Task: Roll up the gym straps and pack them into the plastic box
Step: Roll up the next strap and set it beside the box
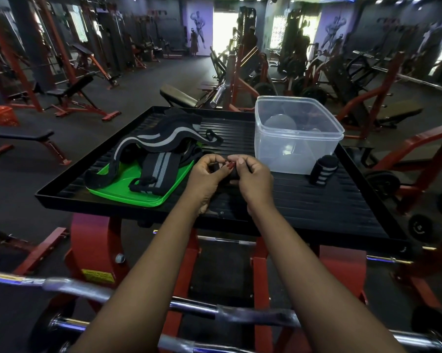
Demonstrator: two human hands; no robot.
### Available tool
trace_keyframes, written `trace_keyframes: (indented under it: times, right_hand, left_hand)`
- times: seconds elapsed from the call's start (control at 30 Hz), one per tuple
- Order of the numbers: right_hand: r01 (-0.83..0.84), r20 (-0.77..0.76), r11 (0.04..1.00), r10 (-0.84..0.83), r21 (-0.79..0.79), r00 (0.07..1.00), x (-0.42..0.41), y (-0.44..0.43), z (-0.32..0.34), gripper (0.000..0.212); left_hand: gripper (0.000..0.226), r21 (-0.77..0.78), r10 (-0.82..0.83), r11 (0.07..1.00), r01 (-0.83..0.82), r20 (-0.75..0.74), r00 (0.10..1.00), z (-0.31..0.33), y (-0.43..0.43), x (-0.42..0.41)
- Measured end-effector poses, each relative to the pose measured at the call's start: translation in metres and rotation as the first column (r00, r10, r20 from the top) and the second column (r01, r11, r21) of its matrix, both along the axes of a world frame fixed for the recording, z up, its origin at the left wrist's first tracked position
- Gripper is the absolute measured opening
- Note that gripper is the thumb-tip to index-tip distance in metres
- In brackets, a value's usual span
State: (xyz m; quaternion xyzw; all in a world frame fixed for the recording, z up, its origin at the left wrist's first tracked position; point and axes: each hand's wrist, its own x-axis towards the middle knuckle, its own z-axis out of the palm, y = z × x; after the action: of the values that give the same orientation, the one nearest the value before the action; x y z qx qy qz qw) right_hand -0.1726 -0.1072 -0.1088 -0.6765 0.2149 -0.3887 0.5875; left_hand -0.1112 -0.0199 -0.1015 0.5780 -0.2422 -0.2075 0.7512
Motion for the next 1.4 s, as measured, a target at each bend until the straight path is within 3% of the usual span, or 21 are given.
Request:
trace_keyframes:
  times: [0.13,0.3,0.4,0.5,0.63,0.93,1.17,1.4]
  right_hand:
    - [0.017,0.007,1.000,-0.017,-0.025,1.000,0.000,0.002,0.001,0.033]
    - [0.152,0.001,0.986,-0.153,0.075,0.988,-0.007,0.000,0.006,0.045]
    - [0.199,-0.012,0.979,-0.199,0.039,0.980,-0.011,-0.003,0.009,0.043]
    - [0.213,-0.090,0.972,-0.222,-0.096,0.971,-0.019,-0.007,0.009,0.046]
    - [0.213,-0.159,0.953,-0.249,-0.215,0.955,-0.037,-0.021,0.010,0.056]
    - [0.313,-0.231,0.877,-0.411,-0.365,0.882,-0.077,-0.066,0.021,0.043]
    - [0.420,-0.204,0.874,-0.470,-0.243,0.859,-0.099,-0.083,0.014,0.037]
    - [0.360,-0.345,0.904,-0.421,-0.228,0.839,-0.104,-0.093,0.012,0.040]
  left_hand:
    - [0.018,-0.006,-0.042,0.999,0.042,-0.051,0.998,0.002,0.001,0.000]
    - [0.019,-0.020,-0.058,0.998,0.058,-0.035,0.998,0.005,0.002,-0.003]
    - [0.037,0.052,-0.068,0.997,0.065,0.065,0.996,0.005,-0.002,-0.005]
    - [0.057,0.148,-0.076,0.987,0.056,0.130,0.989,0.005,-0.008,-0.007]
    - [0.035,0.249,-0.117,0.967,0.057,0.233,0.966,0.006,-0.023,-0.013]
    - [0.038,0.249,-0.033,0.968,-0.027,0.233,0.972,0.013,-0.089,-0.046]
    - [0.036,0.279,-0.028,0.960,-0.028,0.194,0.981,0.005,-0.131,-0.063]
    - [0.032,0.259,-0.007,0.964,-0.053,0.226,0.974,-0.003,-0.151,-0.066]
